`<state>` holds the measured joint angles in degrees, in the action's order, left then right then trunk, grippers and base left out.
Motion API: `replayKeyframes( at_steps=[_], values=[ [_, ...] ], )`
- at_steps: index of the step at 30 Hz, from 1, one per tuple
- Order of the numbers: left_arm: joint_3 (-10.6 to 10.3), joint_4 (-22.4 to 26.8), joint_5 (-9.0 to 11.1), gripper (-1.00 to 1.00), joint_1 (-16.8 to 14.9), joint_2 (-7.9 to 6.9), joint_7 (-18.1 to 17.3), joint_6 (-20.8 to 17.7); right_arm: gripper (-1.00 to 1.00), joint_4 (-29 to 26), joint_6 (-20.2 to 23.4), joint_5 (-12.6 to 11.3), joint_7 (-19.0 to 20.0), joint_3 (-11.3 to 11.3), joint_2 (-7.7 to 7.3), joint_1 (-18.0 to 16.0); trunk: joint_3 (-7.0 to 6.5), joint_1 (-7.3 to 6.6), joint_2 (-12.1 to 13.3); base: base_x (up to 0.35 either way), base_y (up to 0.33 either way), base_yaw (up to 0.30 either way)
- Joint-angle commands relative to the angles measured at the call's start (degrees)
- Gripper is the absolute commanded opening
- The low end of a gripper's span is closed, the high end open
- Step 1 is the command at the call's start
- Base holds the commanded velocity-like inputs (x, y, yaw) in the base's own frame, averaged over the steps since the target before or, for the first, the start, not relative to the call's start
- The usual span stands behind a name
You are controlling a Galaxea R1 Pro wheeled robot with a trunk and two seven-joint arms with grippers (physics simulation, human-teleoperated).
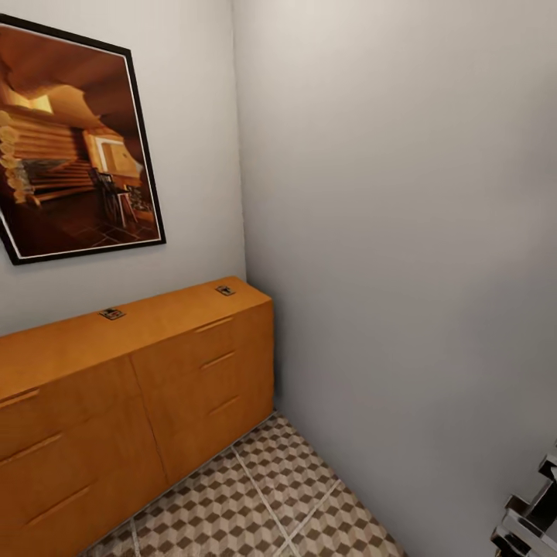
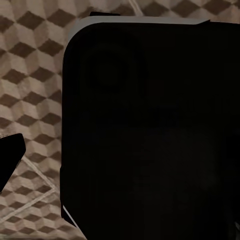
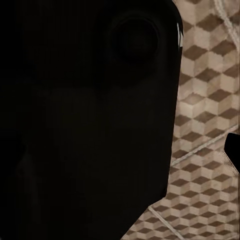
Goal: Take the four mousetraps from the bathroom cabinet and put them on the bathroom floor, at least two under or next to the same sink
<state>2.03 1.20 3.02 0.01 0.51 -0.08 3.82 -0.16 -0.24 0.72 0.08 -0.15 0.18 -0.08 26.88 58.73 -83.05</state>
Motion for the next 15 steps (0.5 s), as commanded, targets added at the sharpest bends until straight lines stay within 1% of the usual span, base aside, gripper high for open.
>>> replayKeyframes(
  at_steps=[1,15],
  values=[
    [0.17,0.03,0.31,1.00,0.00,0.01,-0.01,0.11,1.00,-0.02,-0.03,0.06,0.01,-0.02,0.00,-0.01,0.05,0.00,-0.02,0.000,0.000,0.274],
    [0.17,0.03,0.31,1.00,0.06,0.01,-0.01,0.06,1.00,-0.02,-0.03,0.07,0.01,-0.02,0.01,-0.01,0.05,0.00,-0.02,0.000,0.000,0.274]
  ],
)
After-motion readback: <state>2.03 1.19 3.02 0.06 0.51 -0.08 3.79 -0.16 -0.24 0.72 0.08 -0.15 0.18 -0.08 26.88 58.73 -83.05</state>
